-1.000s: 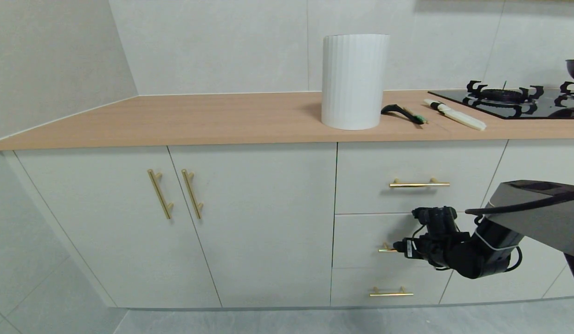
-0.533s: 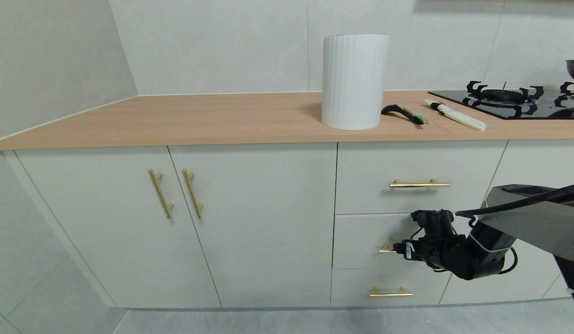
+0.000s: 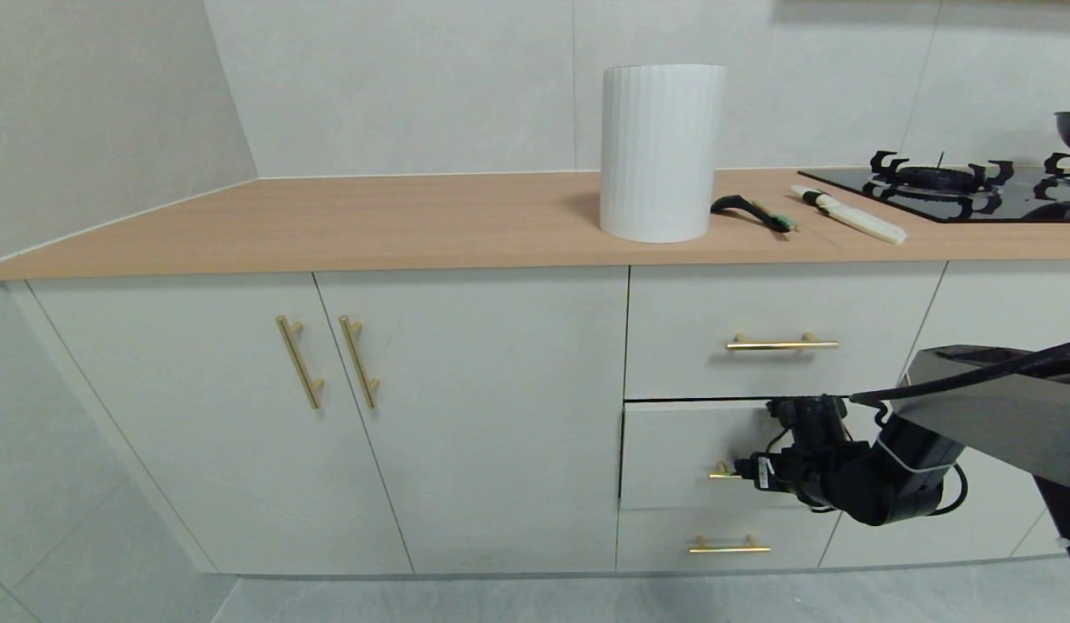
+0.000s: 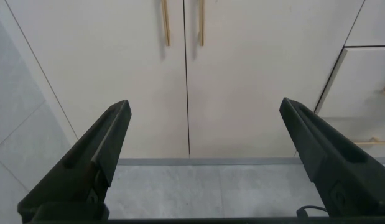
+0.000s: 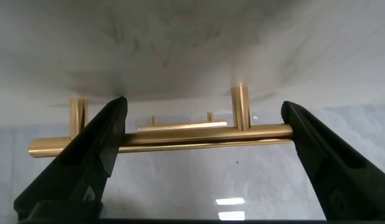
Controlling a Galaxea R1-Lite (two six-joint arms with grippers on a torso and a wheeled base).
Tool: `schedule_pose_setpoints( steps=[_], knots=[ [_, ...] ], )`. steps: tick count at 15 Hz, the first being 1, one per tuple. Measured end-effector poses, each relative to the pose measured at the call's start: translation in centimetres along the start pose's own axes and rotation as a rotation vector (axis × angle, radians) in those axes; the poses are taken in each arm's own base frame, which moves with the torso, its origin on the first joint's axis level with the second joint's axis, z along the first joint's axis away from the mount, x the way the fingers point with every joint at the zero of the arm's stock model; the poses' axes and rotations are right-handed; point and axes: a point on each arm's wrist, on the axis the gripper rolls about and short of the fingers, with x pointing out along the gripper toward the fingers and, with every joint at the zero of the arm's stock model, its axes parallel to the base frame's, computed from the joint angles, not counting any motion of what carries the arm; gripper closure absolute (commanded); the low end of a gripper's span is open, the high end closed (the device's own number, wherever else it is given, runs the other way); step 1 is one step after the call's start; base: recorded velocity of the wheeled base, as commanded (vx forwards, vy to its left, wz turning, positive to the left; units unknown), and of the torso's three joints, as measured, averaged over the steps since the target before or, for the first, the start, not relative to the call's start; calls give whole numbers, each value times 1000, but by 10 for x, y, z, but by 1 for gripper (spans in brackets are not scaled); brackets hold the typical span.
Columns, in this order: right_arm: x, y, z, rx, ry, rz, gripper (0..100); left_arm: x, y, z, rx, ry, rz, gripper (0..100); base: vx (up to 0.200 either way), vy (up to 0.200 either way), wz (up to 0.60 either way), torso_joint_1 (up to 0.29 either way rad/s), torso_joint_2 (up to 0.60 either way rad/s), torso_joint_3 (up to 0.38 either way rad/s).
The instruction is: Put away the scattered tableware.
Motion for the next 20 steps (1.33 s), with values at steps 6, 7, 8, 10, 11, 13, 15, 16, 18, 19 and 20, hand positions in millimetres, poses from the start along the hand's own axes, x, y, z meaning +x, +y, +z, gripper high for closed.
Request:
schedule_pose_setpoints(
  steps=[6,7,8,10,11,13,15,16,18,19,20],
  knots=[
    [-83,3,15,-81,141,13,0,0,0,0,0,0,0,0,0,0,0,0,0,0],
    [-103,3,22,-89,146,21,0,0,0,0,0,0,0,0,0,0,0,0,0,0],
    [-126,4,31,-97,141,34,0,0,0,0,0,0,1,0,0,0,0,0,0,0],
    [-166,7,44,-108,108,70,0,0,0,0,0,0,0,0,0,0,0,0,0,0],
    [-180,8,49,-108,76,87,0,0,0,0,0,0,0,0,0,0,0,0,0,0],
    [-184,10,55,-95,18,99,0,0,0,0,0,0,0,0,0,0,0,0,0,0],
    [-166,11,58,-75,-33,96,0,0,0,0,0,0,1,0,0,0,0,0,0,0],
    [-156,11,58,-67,-47,93,0,0,0,0,0,0,1,0,0,0,0,0,0,0],
    [-136,9,53,-55,-42,78,0,0,0,0,0,0,0,0,0,0,0,0,0,0],
    [-128,8,50,-53,-29,72,0,0,0,0,0,0,0,0,0,0,0,0,0,0],
    [-122,7,46,-52,-15,66,0,0,0,0,0,0,0,0,0,0,0,0,0,0]
  ],
)
